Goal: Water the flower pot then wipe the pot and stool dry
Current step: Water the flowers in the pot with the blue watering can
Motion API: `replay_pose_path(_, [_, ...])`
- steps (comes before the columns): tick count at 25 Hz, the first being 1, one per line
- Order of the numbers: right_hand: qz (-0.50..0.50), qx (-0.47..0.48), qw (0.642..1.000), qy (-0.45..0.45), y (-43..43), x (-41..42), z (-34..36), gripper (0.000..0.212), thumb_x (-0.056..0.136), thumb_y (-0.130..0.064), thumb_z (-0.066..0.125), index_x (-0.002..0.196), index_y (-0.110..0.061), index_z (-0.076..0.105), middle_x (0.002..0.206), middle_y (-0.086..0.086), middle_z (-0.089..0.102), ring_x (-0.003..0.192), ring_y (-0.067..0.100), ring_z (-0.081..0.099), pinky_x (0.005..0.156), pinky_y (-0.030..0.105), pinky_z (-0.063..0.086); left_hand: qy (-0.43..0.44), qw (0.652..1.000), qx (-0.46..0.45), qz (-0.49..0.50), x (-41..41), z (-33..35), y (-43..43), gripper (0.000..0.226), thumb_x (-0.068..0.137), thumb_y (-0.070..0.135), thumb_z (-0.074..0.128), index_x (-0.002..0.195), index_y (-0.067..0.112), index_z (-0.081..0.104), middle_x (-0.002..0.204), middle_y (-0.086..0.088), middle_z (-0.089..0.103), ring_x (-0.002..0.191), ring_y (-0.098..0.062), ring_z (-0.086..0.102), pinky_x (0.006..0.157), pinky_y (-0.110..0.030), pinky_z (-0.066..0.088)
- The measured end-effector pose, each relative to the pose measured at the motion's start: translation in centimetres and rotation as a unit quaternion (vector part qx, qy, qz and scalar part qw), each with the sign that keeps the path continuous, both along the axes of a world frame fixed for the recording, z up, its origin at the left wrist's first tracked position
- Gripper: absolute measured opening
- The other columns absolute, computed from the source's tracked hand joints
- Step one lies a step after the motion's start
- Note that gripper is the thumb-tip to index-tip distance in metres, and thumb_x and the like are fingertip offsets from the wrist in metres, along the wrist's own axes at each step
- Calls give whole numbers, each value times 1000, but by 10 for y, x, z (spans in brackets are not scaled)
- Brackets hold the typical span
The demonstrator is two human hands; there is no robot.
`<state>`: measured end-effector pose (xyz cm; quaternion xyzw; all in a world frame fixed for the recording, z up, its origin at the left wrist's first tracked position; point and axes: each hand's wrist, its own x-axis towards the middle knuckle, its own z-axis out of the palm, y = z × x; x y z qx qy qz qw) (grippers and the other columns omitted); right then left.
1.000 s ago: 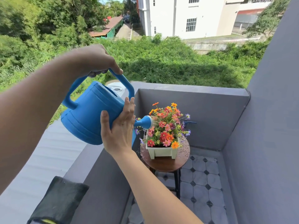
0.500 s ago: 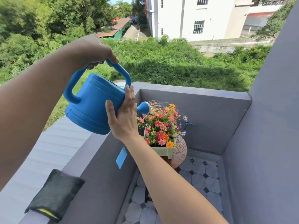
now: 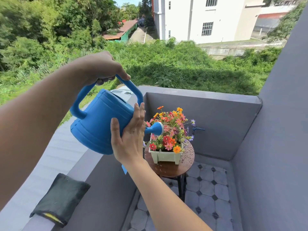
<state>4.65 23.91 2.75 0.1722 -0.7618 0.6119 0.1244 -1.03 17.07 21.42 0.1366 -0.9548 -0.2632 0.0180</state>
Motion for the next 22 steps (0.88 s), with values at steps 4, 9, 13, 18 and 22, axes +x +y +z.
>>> replay_pose_path(4, [-19,9,1000,17,-4,-19,7,79,87,-62,30,147,-20,3,159,1,-4,146,16,-3,118,49,7,18,1000,12,-6,-9,6,-6,35,79,23,73,59,5,51,50,-5,38,43,-16,28,42,-25,23])
replay_pose_path(9, [-6,16,1000,17,-23,-28,17,76,86,-58,28,147,-22,0,159,1,-5,146,16,-2,117,50,7,36,999,-3,2,-13,15,-23,35,79,21,73,60,4,50,52,-6,39,44,-16,29,43,-26,24])
replay_pose_path(13, [1,4,1000,-8,-43,-16,20,78,85,-59,27,148,-21,0,159,-1,-7,145,14,-5,118,47,5,14,1000,-21,-6,-12,18,-40,31,78,23,73,66,-1,58,51,-6,39,42,-16,28,42,-23,23])
replay_pose_path(18, [-6,4,1000,-22,-51,6,13,83,81,-69,21,147,-24,-3,158,-6,-13,145,11,-10,119,43,2,-25,999,-22,-37,-8,11,-43,30,77,23,74,75,-5,64,51,-4,38,42,-15,27,41,-23,22])
replay_pose_path(22, [-22,-5,1000,-21,-39,6,10,80,85,-64,28,147,-23,-3,157,-6,-13,145,11,-12,119,44,1,-27,998,-17,-59,-10,9,-29,33,78,21,74,59,4,54,50,-3,37,41,-14,26,39,-22,22])
